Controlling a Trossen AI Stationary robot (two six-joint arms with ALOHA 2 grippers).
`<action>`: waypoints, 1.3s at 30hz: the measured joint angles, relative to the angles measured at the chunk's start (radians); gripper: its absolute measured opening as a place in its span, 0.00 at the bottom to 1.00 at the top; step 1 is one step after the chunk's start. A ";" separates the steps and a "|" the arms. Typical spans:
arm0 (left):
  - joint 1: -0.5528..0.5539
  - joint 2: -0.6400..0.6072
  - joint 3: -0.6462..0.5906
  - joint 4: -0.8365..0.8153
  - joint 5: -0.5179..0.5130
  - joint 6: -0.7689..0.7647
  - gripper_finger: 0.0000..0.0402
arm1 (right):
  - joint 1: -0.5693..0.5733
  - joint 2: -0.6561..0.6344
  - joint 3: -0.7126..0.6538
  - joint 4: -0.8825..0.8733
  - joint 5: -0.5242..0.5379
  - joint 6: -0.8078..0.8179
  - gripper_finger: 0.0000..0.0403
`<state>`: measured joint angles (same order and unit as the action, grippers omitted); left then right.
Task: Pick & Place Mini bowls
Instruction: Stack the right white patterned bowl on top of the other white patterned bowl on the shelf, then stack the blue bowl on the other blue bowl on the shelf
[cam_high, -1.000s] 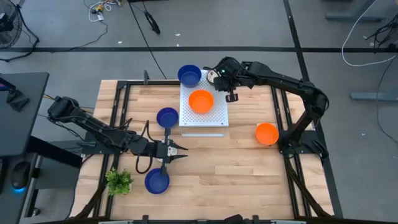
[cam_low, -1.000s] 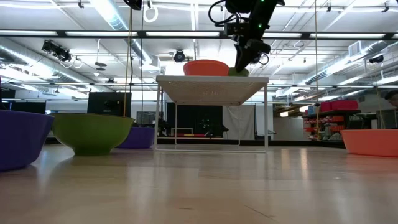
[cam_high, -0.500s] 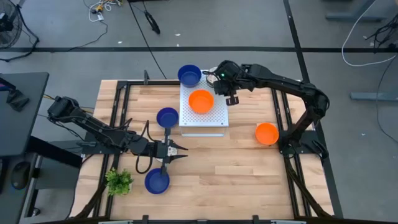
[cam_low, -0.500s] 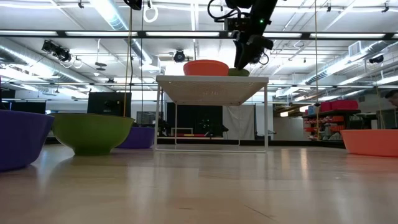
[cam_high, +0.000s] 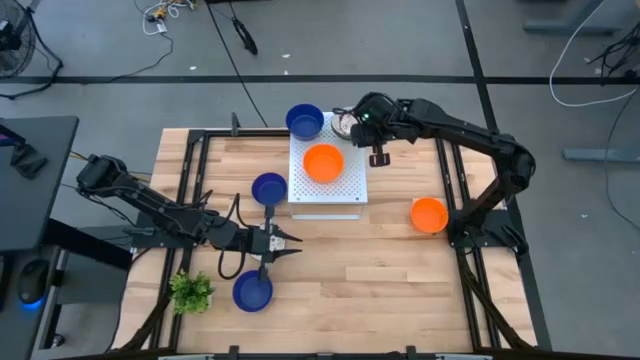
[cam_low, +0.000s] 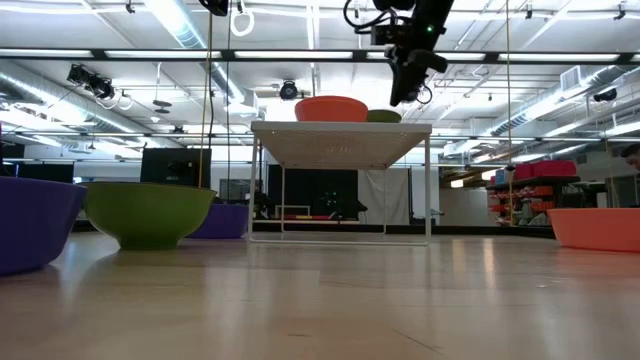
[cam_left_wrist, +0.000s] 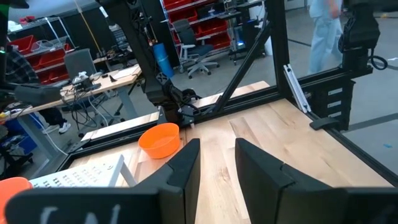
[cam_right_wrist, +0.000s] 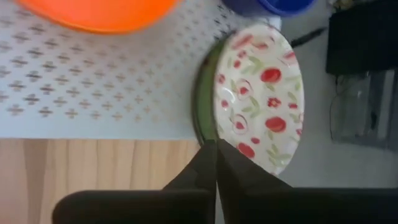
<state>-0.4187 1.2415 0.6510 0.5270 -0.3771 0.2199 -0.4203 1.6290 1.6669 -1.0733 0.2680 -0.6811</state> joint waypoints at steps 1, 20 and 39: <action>0.000 0.000 0.000 0.000 0.000 0.000 0.26 | -0.009 0.002 0.000 0.000 -0.007 0.011 0.02; -0.001 0.000 0.000 0.000 0.007 0.000 0.26 | -0.031 0.005 -0.019 0.041 -0.086 0.011 0.01; -0.003 0.000 0.000 0.000 0.004 0.001 0.26 | 0.062 -0.083 -0.060 0.101 -0.078 0.112 0.01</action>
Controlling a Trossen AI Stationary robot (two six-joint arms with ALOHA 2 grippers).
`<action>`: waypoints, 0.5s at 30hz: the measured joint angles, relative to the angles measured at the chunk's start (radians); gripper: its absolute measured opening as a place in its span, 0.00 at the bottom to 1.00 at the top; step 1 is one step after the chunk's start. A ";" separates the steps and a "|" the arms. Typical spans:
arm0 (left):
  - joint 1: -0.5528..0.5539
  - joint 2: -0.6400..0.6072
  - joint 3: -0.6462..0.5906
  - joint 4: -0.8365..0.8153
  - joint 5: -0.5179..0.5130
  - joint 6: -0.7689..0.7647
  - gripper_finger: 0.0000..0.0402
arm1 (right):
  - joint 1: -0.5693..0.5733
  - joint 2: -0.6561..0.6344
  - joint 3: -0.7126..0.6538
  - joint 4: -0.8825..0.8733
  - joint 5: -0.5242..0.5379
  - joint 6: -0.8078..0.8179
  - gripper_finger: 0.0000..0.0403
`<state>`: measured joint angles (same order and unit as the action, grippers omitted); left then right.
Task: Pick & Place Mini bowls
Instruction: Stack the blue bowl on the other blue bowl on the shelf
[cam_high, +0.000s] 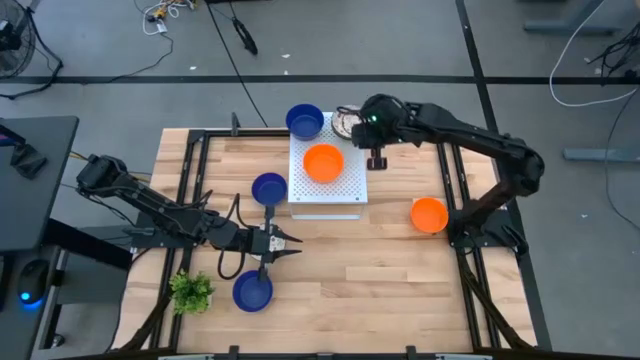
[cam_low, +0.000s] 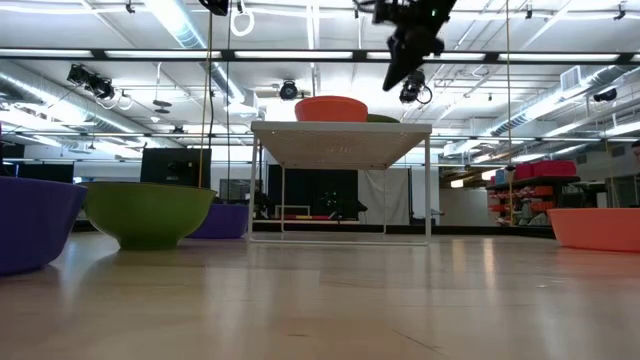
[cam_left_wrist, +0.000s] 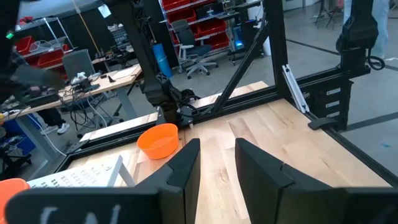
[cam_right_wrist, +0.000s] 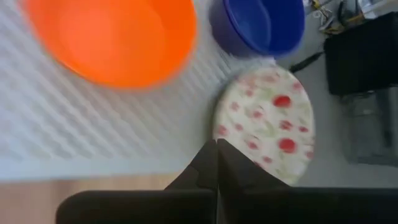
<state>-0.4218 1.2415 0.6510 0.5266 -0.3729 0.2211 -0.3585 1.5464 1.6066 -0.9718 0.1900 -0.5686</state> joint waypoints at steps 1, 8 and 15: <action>-0.004 0.000 0.000 0.000 -0.006 0.000 0.26 | 0.025 -0.009 0.000 -0.006 -0.003 0.051 0.01; -0.108 0.000 0.111 -0.267 -0.264 0.049 0.26 | 0.279 -0.086 -0.196 0.102 -0.042 0.254 0.00; -0.260 0.002 0.294 -0.675 -0.367 -0.147 0.26 | 0.604 -0.140 -0.552 0.620 -0.043 0.440 0.00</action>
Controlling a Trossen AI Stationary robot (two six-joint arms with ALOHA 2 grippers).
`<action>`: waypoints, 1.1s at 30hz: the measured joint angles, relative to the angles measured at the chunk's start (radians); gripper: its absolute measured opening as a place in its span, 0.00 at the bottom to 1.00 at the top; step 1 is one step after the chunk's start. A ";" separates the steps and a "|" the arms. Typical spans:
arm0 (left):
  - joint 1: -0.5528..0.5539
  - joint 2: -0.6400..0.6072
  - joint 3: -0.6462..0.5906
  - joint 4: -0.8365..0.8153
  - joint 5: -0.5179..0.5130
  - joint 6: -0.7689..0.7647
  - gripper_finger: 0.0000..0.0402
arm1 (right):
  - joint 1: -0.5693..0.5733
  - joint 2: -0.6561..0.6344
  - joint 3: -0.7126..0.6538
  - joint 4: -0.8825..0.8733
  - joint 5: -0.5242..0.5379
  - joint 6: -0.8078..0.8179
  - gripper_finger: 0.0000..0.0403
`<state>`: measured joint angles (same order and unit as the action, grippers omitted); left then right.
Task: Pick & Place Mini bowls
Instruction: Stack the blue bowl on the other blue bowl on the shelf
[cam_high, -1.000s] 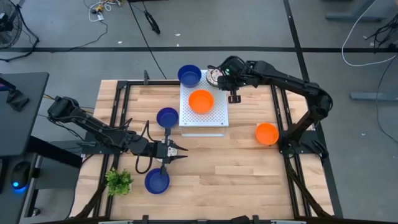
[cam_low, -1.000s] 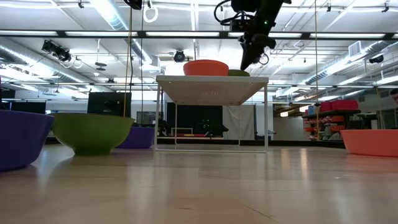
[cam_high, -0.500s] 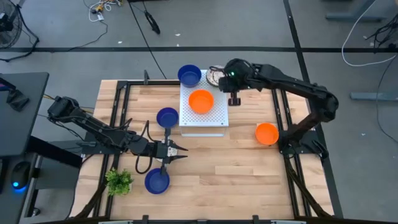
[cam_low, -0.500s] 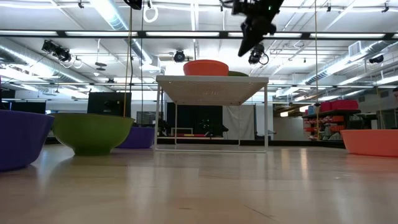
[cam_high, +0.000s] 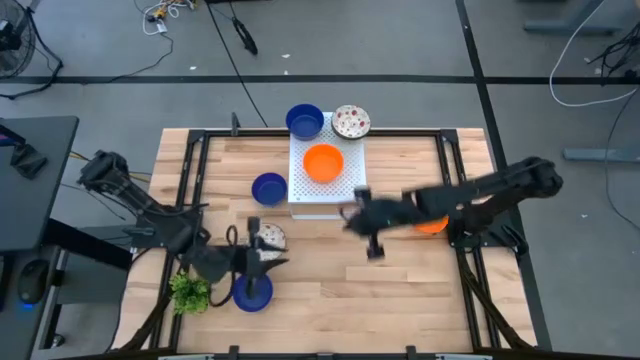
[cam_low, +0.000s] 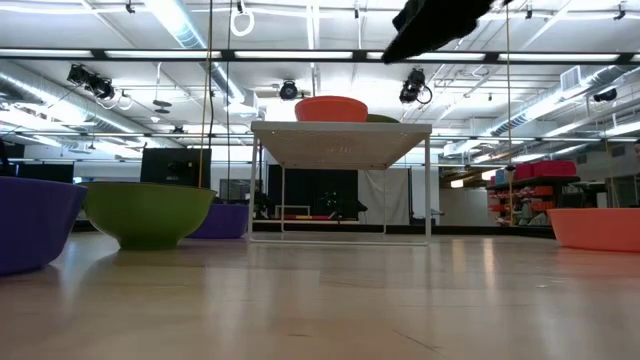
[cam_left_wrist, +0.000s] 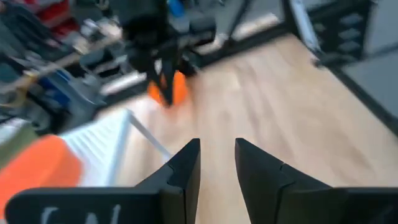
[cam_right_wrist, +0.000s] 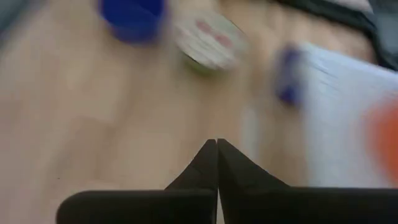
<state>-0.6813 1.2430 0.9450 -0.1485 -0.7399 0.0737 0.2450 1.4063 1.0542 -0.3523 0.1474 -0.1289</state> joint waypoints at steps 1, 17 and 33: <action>-0.022 0.001 0.018 -0.062 0.002 -0.039 0.26 | 0.039 0.000 -0.052 0.103 -0.001 0.012 0.00; -0.133 0.130 0.120 -0.443 0.431 -0.724 0.08 | 0.133 0.059 -0.497 1.120 0.082 0.067 0.01; -0.146 0.435 0.132 -0.369 0.626 -0.725 0.56 | 0.129 0.059 -0.497 1.096 0.080 0.129 0.01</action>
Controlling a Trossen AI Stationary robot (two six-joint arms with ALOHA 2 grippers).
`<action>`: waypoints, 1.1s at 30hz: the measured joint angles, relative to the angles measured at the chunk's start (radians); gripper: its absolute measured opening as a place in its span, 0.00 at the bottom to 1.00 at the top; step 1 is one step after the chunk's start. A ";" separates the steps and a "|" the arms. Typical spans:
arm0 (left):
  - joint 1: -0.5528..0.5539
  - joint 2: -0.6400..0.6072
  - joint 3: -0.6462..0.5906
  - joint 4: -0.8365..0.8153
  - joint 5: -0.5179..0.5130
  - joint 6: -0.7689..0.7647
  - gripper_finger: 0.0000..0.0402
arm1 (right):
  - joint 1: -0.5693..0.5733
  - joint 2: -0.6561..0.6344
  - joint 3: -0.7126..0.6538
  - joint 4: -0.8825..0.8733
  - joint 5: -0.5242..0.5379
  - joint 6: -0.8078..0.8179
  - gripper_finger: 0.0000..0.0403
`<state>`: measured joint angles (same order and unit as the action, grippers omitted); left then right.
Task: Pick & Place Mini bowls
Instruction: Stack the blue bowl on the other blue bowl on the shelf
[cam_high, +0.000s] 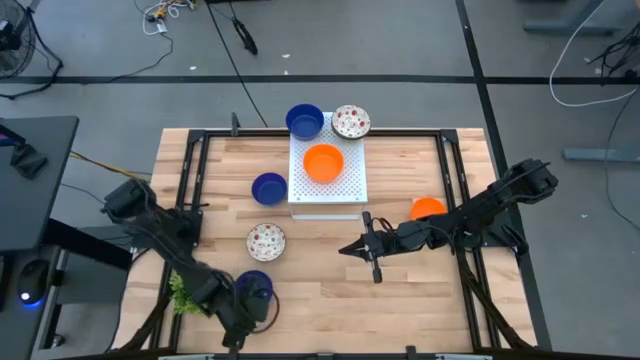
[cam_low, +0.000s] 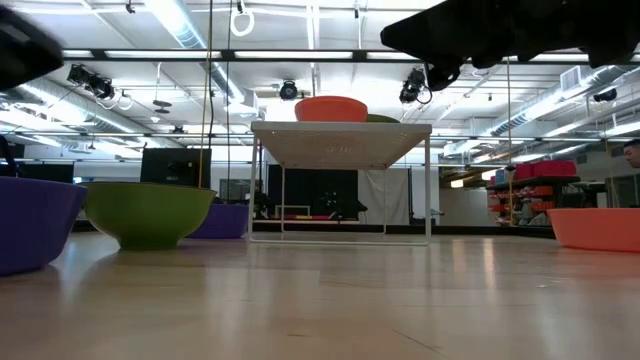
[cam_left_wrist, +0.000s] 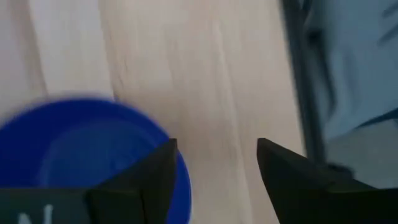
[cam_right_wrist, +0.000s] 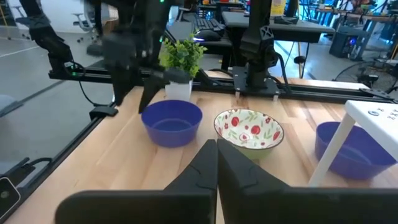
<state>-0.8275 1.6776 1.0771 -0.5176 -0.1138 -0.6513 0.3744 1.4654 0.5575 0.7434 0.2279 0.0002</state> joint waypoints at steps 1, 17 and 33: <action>-0.004 0.019 0.011 -0.026 0.002 -0.018 0.57 | 0.000 0.000 0.000 -0.002 0.000 0.000 0.01; 0.007 0.109 0.114 -0.217 -0.043 -0.124 0.32 | 0.000 0.000 0.000 -0.004 0.000 0.000 0.01; 0.020 0.116 0.171 -0.247 0.023 -0.086 0.01 | 0.000 0.000 0.000 -0.007 -0.001 0.004 0.01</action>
<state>-0.8078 1.7935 1.2477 -0.7649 -0.0912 -0.7375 0.3744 1.4654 0.5579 0.7361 0.2272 0.0044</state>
